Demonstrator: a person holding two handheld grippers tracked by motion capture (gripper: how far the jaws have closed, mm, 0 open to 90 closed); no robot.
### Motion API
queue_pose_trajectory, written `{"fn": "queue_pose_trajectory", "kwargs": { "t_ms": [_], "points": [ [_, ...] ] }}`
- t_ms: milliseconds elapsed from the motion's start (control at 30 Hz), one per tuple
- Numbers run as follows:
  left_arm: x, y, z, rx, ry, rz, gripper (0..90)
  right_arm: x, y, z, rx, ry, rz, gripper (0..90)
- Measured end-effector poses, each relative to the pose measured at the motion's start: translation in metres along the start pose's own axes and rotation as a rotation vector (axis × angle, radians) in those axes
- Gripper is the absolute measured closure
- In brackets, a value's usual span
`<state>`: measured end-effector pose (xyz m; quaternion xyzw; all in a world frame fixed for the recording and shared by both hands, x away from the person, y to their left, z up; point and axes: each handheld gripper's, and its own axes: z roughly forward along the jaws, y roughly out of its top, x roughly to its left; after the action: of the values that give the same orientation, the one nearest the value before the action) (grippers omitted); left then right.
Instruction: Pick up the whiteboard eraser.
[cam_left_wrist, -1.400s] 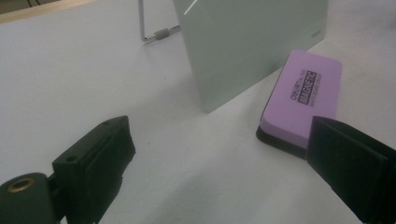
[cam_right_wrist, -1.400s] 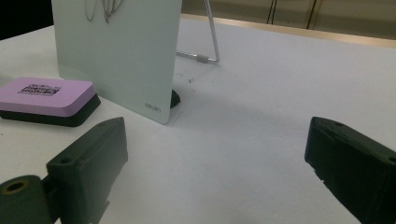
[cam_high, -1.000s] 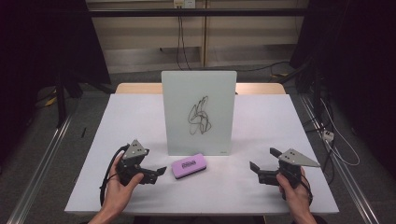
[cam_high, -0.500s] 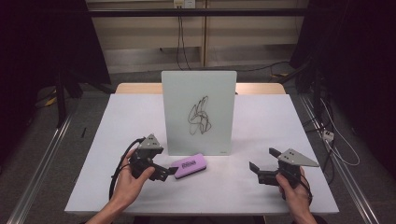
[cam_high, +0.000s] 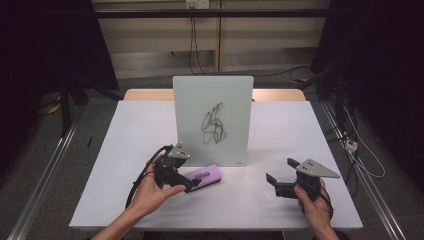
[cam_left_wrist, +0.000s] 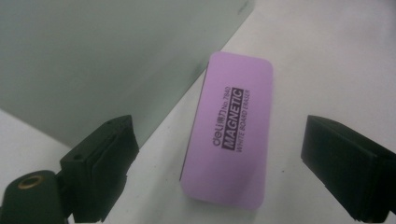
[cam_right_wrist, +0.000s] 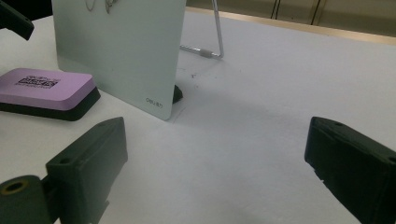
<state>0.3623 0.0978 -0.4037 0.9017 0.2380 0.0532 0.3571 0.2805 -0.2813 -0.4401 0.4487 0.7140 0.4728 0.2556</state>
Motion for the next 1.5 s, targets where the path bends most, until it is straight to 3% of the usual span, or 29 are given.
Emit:
{"fn": "queue_pose_trajectory", "kwargs": {
  "t_ms": [67, 233, 300, 433, 600, 633, 667, 733, 967, 1033, 1067, 1167, 1500],
  "points": [
    [0.0, 0.003, 0.001, 0.015, 0.001, 0.019, 10.0, 0.0, 0.0, -0.001, -0.002, 0.001, -0.006, 5.9],
    [0.002, 0.011, 0.006, 0.006, 0.012, 0.008, 8.5, 0.0, 0.0, -0.002, -0.004, 0.0, -0.004, 5.7],
    [0.001, 0.015, 0.008, 0.019, 0.036, 0.041, 9.9, 0.0, 0.0, -0.002, -0.005, -0.002, 0.003, 5.7],
    [0.001, 0.021, 0.014, 0.031, 0.075, 0.052, 9.4, 0.001, 0.0, -0.001, -0.002, 0.0, 0.002, 5.7],
    [-0.002, 0.022, 0.026, 0.058, 0.048, 0.062, 11.0, 0.001, 0.0, -0.002, -0.005, 0.0, -0.003, 5.7],
    [-0.002, 0.021, 0.028, 0.068, 0.04, 0.077, 12.4, 0.001, 0.0, -0.002, -0.005, 0.0, -0.004, 5.7],
    [-0.005, 0.022, 0.029, 0.089, 0.064, 0.093, 13.5, 0.001, 0.0, -0.002, -0.003, -0.001, -0.005, 5.7],
    [-0.005, 0.021, 0.033, 0.092, 0.032, 0.128, 15.6, 0.001, 0.0, -0.002, -0.001, 0.0, -0.006, 5.7],
    [-0.005, 0.02, 0.038, 0.1, -0.019, 0.125, 21.8, 0.002, 0.0, -0.004, -0.004, 0.001, -0.013, 5.6],
    [-0.004, 0.02, 0.038, 0.138, -0.028, 0.158, 24.0, 0.001, -0.001, -0.003, -0.001, 0.0, -0.011, 5.6],
    [-0.007, 0.02, 0.04, 0.122, -0.035, 0.134, 24.0, 0.001, -0.001, -0.003, 0.0, 0.0, -0.014, 5.6],
    [-0.009, 0.019, 0.043, 0.144, -0.062, 0.159, 30.9, 0.002, -0.001, -0.004, 0.0, 0.002, -0.014, 5.6],
    [-0.007, 0.017, 0.043, 0.172, -0.053, 0.158, 38.0, 0.002, -0.001, -0.004, 0.002, 0.007, -0.018, 5.6]
  ]
}}
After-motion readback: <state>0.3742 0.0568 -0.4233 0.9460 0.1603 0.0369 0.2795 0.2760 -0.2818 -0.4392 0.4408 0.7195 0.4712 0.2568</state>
